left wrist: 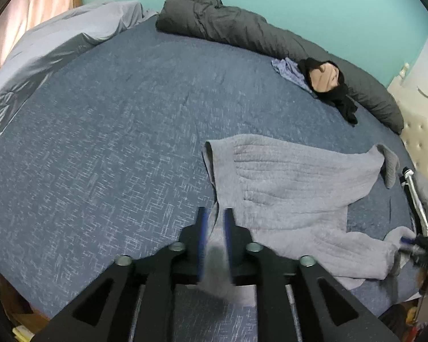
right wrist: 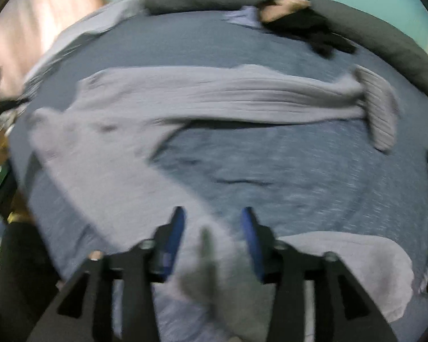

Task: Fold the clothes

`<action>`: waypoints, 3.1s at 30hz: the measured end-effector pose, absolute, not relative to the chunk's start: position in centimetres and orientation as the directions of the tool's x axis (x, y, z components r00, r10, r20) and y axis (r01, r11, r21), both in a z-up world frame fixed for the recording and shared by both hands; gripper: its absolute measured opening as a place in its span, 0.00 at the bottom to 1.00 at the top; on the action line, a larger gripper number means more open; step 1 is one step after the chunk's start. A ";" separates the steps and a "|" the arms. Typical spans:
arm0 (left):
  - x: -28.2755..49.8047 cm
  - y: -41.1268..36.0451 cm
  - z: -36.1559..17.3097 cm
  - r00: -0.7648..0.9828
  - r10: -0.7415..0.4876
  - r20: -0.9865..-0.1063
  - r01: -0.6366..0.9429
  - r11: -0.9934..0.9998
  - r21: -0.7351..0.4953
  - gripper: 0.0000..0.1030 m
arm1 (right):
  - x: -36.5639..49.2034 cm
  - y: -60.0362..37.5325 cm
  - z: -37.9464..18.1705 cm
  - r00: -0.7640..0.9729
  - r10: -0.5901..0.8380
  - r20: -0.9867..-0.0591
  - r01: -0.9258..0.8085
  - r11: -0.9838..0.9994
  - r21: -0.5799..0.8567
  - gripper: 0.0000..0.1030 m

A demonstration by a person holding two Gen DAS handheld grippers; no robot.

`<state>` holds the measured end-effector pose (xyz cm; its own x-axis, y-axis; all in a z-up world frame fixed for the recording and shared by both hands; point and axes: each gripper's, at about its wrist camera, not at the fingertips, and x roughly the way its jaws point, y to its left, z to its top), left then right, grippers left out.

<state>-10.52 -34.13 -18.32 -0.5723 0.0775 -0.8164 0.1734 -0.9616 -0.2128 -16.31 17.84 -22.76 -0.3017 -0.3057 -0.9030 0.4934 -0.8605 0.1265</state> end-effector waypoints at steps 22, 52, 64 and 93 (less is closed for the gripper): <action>-5.1 -31.6 -28.6 -0.415 0.220 -0.883 0.141 -0.943 -0.301 0.46 | -16.7 13.8 -26.0 -0.321 -0.210 -0.923 0.465 -0.885 0.039 0.06; -3.6 -35.1 -16.4 -0.585 0.170 -0.793 0.105 -0.954 -0.282 0.05 | -18.1 13.5 -18.7 -0.348 -0.266 -0.899 0.478 -0.875 0.074 0.05; -6.0 -35.2 -20.2 -0.549 0.127 -0.826 0.160 -0.954 -0.253 0.05 | -15.3 26.8 -20.1 -0.386 -0.104 -0.917 0.283 -0.959 -0.010 0.31; -5.9 -34.2 -20.5 -0.536 0.096 -0.839 0.169 -0.961 -0.218 0.05 | -12.3 40.3 -22.0 -0.380 -0.180 -0.907 0.019 -0.982 0.188 0.03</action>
<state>-5.88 -34.18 -20.48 -0.5364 0.0958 -0.8385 0.1692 -0.9612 -0.2180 -12.26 40.25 -22.00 -0.3798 -0.1804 -0.9073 0.0186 -0.9821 0.1875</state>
